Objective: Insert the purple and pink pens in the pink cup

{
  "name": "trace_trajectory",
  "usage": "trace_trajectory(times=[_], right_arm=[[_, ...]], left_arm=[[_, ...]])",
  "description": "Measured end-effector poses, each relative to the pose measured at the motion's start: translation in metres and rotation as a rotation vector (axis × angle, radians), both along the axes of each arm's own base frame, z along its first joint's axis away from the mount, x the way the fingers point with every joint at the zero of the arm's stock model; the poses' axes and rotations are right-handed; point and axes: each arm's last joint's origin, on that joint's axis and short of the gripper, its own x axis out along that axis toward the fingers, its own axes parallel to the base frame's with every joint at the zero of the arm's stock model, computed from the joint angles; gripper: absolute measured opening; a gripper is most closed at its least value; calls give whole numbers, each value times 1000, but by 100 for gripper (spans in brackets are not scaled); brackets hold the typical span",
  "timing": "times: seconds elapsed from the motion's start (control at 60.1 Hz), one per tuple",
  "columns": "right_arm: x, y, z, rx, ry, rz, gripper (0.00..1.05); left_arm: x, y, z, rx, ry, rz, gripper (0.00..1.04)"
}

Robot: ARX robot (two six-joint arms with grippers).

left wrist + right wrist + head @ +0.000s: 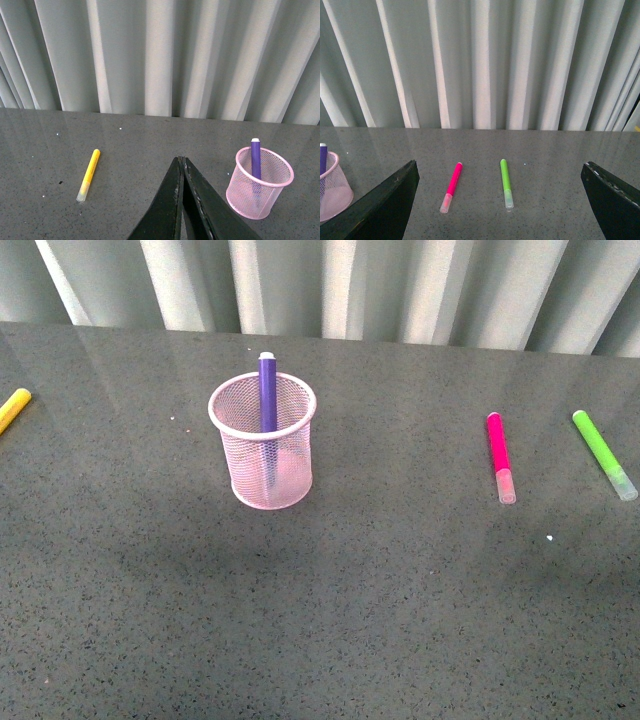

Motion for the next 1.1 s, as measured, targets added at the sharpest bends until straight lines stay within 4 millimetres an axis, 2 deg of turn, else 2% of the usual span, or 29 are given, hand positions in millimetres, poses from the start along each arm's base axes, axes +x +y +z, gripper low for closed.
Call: trace_trajectory(times=[0.698,0.848,1.098], right_arm=[[0,0,0,0,0,0,98],[0,0,0,0,0,0,98],[0,0,0,0,0,0,98]], left_arm=[[-18,0,1,0,-4,0,4],[-28,0,-3,0,8,-2,4],[-28,0,-2,0,2,-2,6]])
